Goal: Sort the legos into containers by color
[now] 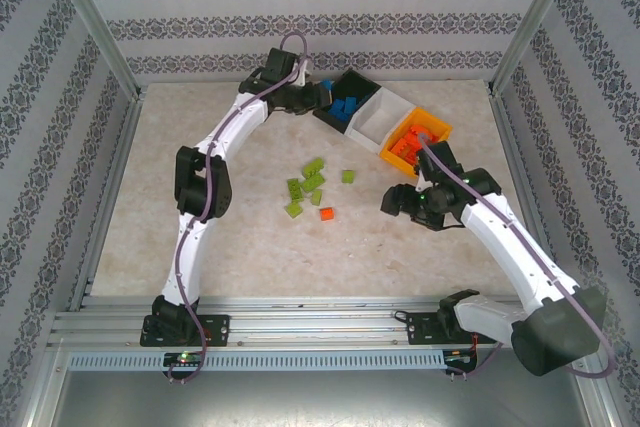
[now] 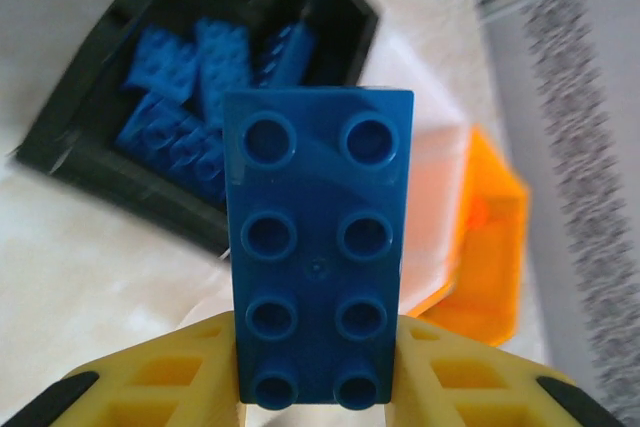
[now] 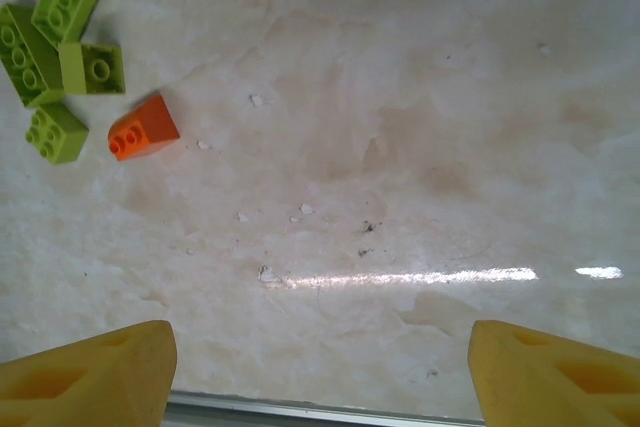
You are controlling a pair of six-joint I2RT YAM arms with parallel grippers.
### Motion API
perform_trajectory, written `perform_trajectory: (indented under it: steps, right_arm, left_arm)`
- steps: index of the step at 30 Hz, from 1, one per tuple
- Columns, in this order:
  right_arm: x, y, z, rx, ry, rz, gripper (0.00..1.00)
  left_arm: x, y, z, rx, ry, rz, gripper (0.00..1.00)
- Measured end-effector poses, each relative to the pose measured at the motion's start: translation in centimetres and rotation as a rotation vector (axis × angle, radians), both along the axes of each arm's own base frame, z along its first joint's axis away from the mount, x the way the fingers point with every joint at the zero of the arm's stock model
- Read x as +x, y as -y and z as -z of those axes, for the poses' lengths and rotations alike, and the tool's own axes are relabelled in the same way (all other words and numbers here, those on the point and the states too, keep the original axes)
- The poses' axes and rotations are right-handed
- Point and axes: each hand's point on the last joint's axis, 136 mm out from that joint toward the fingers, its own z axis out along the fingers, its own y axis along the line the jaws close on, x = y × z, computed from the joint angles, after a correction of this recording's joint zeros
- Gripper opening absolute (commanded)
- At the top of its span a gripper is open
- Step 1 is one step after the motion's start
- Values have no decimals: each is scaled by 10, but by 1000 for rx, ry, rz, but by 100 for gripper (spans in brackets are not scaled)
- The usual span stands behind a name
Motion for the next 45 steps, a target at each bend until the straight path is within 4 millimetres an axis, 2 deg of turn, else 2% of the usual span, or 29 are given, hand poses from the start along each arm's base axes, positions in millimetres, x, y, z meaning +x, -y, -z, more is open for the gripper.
perform_trajectory:
  steps: [2, 4, 9, 11, 14, 16, 18, 21, 28, 35, 38, 45]
  right_arm:
    - [-1, 6, -1, 2, 8, 22, 78]
    - [-3, 14, -1, 2, 11, 48, 78]
    - [-9, 27, 4, -6, -2, 82, 78]
    - [-11, 31, 6, -8, -9, 90, 78]
    - [-14, 35, 9, -6, -19, 103, 78]
    - [-15, 38, 9, -7, -22, 109, 78]
    - [-15, 39, 9, -8, -20, 108, 78]
    - [-15, 39, 9, -3, -21, 103, 78]
    - [-14, 37, 11, 8, -30, 89, 78]
    - [-13, 33, 12, 30, -23, 89, 78]
    - [-15, 29, 13, 40, -24, 91, 78]
    - [-19, 14, 13, 66, -11, 79, 78]
  left_arm:
    - [14, 10, 0, -87, 3, -16, 36]
    - [27, 20, 8, -170, -13, -33, 36]
    - [47, 32, 46, -281, -98, -79, 38]
    - [52, 34, 57, -306, -126, -96, 42]
    - [57, 37, 64, -334, -146, -113, 55]
    - [58, 37, 61, -347, -151, -119, 67]
    - [60, 38, 53, -356, -136, -117, 72]
    - [61, 38, 46, -364, -119, -114, 73]
    - [61, 38, 46, -356, -109, -106, 74]
    - [49, 37, 46, -293, -106, -59, 75]
    - [39, 34, 32, -258, -90, -32, 75]
    - [6, 22, -18, -159, -11, 41, 76]
